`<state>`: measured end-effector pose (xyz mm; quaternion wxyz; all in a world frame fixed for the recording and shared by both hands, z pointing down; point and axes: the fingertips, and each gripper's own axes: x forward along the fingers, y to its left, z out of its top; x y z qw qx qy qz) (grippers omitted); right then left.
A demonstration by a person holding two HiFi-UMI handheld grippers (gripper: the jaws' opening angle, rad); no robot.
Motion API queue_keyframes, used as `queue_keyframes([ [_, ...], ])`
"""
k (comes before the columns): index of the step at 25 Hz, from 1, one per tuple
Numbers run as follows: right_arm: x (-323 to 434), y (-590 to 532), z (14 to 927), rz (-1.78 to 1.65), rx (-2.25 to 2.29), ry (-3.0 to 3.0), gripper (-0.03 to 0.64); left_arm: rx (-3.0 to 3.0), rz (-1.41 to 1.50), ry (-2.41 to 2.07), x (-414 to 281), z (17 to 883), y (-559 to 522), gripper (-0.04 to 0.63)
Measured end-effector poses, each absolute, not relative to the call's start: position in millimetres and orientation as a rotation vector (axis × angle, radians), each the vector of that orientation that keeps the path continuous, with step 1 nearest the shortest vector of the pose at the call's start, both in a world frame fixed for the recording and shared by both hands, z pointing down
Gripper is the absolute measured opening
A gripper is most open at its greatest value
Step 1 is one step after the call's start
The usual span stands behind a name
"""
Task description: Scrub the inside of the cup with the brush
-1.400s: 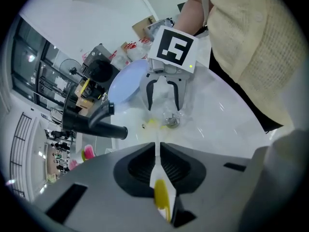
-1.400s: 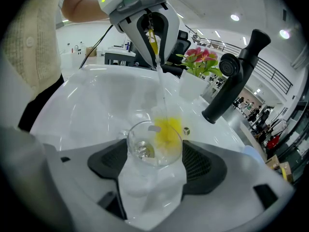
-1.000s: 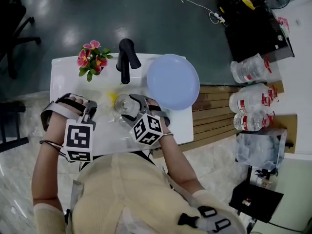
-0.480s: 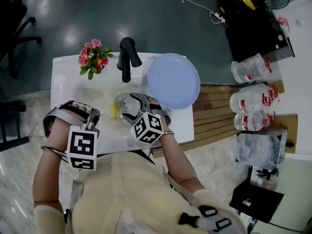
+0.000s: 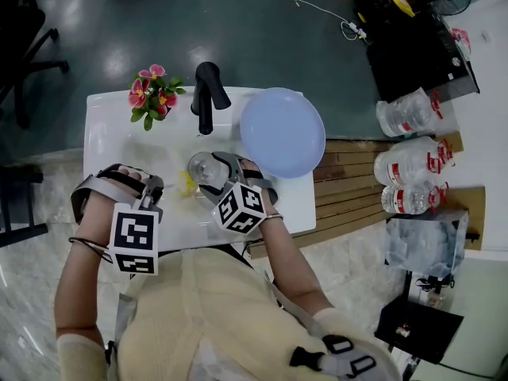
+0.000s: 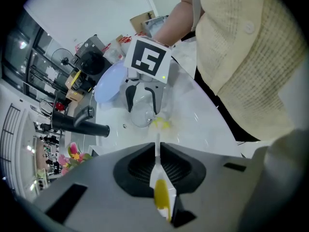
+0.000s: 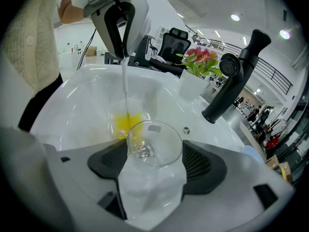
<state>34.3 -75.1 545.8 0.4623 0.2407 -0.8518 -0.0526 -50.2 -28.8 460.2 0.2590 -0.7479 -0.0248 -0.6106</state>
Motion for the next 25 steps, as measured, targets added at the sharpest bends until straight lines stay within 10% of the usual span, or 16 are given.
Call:
queue_keyframes([
  [25,34.3,-74.8,545.8,-0.129,0.596,-2.094,0.350,-1.773,-1.523,-0.044,-24.4,444.4,-85.5,0.041],
])
